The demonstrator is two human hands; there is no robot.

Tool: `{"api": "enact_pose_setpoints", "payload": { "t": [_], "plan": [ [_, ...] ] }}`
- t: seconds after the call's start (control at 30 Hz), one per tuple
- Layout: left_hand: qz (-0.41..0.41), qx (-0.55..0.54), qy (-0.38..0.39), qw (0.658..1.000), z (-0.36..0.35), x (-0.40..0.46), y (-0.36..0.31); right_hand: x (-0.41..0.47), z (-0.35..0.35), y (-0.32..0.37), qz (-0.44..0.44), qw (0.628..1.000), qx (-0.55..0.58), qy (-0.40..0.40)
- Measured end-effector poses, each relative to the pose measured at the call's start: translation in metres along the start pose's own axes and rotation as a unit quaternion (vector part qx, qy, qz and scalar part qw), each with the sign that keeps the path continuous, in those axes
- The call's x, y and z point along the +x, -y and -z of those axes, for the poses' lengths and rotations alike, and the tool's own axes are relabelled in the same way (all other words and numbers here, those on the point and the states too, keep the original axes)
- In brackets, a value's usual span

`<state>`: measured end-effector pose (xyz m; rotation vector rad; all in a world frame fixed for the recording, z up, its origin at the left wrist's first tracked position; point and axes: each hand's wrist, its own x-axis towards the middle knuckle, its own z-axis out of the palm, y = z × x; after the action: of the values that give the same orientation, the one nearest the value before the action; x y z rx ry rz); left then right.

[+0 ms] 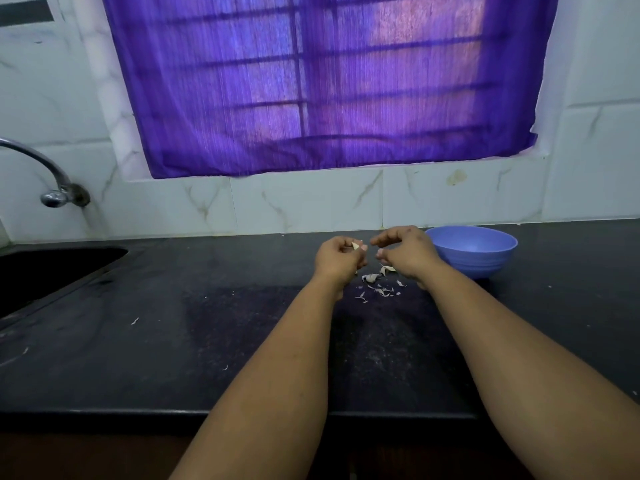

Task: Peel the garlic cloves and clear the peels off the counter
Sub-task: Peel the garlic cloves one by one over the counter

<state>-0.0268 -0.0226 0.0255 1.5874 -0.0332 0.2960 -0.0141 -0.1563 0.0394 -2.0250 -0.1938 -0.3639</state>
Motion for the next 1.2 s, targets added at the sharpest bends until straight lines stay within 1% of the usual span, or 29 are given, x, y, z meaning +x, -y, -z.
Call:
{"api": "enact_pose_setpoints", "payload": {
  "t": [0.2,0.3,0.43,0.57,0.63,0.7,0.77,0.87,1.0,1.13,1.2],
  "plan": [
    [-0.015,0.005,-0.045,0.999,0.003,0.003,0.000,0.002,-0.002,0.002,0.053,0.998,-0.017,0.008],
    [-0.026,-0.002,-0.049,0.998,0.006,0.004,0.001,0.001,-0.002,0.003,0.061,0.998,-0.010,0.017],
    [-0.022,-0.023,-0.040,0.999,0.006,0.001,0.000,-0.002,-0.002,0.004,0.055,0.998,0.023,0.022],
    [-0.024,0.028,-0.028,0.999,0.009,0.000,0.002,-0.004,-0.003,0.007,0.064,0.997,0.051,0.018],
    [-0.039,0.055,-0.022,0.997,0.009,0.000,0.002,-0.007,-0.003,0.008,0.070,0.993,0.081,0.042],
    [-0.062,0.079,-0.021,0.995,0.008,-0.001,0.000,-0.009,-0.004,0.008,0.073,0.993,0.075,0.058],
    [-0.078,0.088,-0.017,0.993,0.006,-0.003,-0.001,-0.007,-0.002,0.007,0.066,0.995,0.057,0.049],
    [-0.093,0.103,-0.006,0.990,0.005,-0.003,-0.001,-0.005,-0.001,0.005,0.049,0.996,0.068,0.042],
    [-0.078,0.090,-0.003,0.993,0.006,-0.002,-0.001,-0.005,0.000,0.005,0.029,0.994,0.102,0.031],
    [-0.081,0.173,-0.047,0.981,0.006,0.003,0.005,-0.002,0.002,0.004,0.014,0.994,0.102,-0.029],
    [-0.066,0.188,-0.070,0.977,0.007,0.004,0.005,0.000,0.003,0.003,0.018,0.995,0.089,-0.036]
  ]
}}
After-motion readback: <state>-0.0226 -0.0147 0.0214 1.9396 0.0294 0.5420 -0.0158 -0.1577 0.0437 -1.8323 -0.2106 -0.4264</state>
